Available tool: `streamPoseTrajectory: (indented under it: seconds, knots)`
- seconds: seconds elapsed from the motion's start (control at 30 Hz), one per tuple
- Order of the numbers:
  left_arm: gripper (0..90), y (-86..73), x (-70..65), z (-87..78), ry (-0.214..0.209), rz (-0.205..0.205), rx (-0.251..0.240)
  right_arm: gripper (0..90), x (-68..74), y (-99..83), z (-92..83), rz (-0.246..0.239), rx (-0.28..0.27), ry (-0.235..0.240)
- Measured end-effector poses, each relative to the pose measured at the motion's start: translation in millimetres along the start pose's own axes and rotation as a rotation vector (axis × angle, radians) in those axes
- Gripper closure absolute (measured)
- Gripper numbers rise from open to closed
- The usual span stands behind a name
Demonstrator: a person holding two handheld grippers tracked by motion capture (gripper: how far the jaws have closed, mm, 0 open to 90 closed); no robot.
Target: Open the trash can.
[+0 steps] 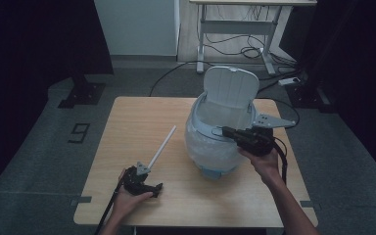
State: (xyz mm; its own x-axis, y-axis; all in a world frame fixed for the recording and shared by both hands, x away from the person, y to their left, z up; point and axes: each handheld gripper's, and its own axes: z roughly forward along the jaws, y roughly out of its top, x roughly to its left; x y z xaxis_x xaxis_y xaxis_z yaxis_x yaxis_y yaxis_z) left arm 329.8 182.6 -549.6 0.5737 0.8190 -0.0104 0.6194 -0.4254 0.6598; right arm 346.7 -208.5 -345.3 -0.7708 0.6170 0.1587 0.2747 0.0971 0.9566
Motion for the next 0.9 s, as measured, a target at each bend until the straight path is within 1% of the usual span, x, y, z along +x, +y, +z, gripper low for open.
streamPoseTrajectory:
  seconds: [0.03,0.1,0.13,0.17,0.2,0.27,0.37,0.43,0.5,0.57,0.6,0.63,0.67,0.7,0.73,0.77,0.8,0.9]
  knots:
    - [0.0,0.0,0.0,0.0,0.0,0.0,0.0,90.0,-1.3,0.2,-5.7,0.011,-0.031,0.006]
    - [0.0,0.0,0.0,0.0,0.0,0.0,0.0,88.7,-2.1,0.2,-14.8,0.004,-0.06,0.004]
    - [0.0,0.0,0.0,0.0,0.0,0.0,0.0,79.8,-2.0,-0.9,-21.7,0.001,-0.08,-0.001]
    - [0.0,-0.1,-0.1,0.1,0.0,0.0,-0.001,72.7,-1.6,-3.9,-31.5,-0.011,-0.097,-0.024]
    - [0.0,0.0,-0.1,0.1,0.0,0.0,-0.001,72.7,-1.6,-3.9,-31.5,-0.011,-0.097,-0.024]
    - [0.0,-0.1,-0.1,0.1,0.001,-0.001,-0.001,64.1,-1.7,-10.1,-42.7,-0.026,-0.115,-0.048]
    - [0.0,-0.1,-0.6,-0.1,0.005,-0.005,-0.001,49.5,-2.6,-23.4,-58.6,-0.045,-0.149,-0.107]
    - [0.0,-0.3,-1.0,-0.1,0.008,-0.009,-0.002,42.8,-4.6,-34.4,-68.7,-0.044,-0.156,-0.141]
    - [0.0,-0.4,-1.2,-0.3,0.01,-0.01,-0.001,39.5,-7.3,-43.7,-75.1,-0.04,-0.152,-0.161]
    - [0.0,-0.6,-1.4,-0.2,0.013,-0.012,-0.004,38.3,-10.8,-55.9,-81.3,-0.035,-0.148,-0.185]
    - [0.0,-0.7,-1.4,-0.2,0.013,-0.012,-0.004,37.7,-15.0,-70.4,-86.8,-0.025,-0.147,-0.201]
    - [0.0,-0.7,-1.5,-0.3,0.014,-0.014,-0.004,37.7,-15.0,-70.4,-86.8,-0.025,-0.147,-0.201]
    - [0.0,-0.8,-1.4,-0.3,0.016,-0.016,-0.004,36.7,-19.7,-86.0,-90.3,-0.006,-0.135,-0.215]
    - [0.0,-0.8,-1.5,-0.4,0.019,-0.019,-0.003,36.7,-19.7,-86.0,-90.3,-0.006,-0.135,-0.215]
    - [0.0,-0.8,-1.5,-0.4,0.021,-0.022,-0.004,36.3,-22.5,-93.8,-91.3,0.005,-0.123,-0.218]
    - [0.0,-0.9,-1.4,-0.6,0.022,-0.022,-0.002,35.9,-27.8,-109.3,-91.8,0.025,-0.094,-0.226]
    - [0.0,-0.9,-1.5,-0.5,0.023,-0.024,-0.003,35.9,-27.8,-109.3,-91.8,0.025,-0.094,-0.226]
    - [0.0,-1.0,-1.6,-0.6,0.024,-0.025,-0.003,35.2,-35.5,-130.4,-89.2,0.041,-0.041,-0.244]
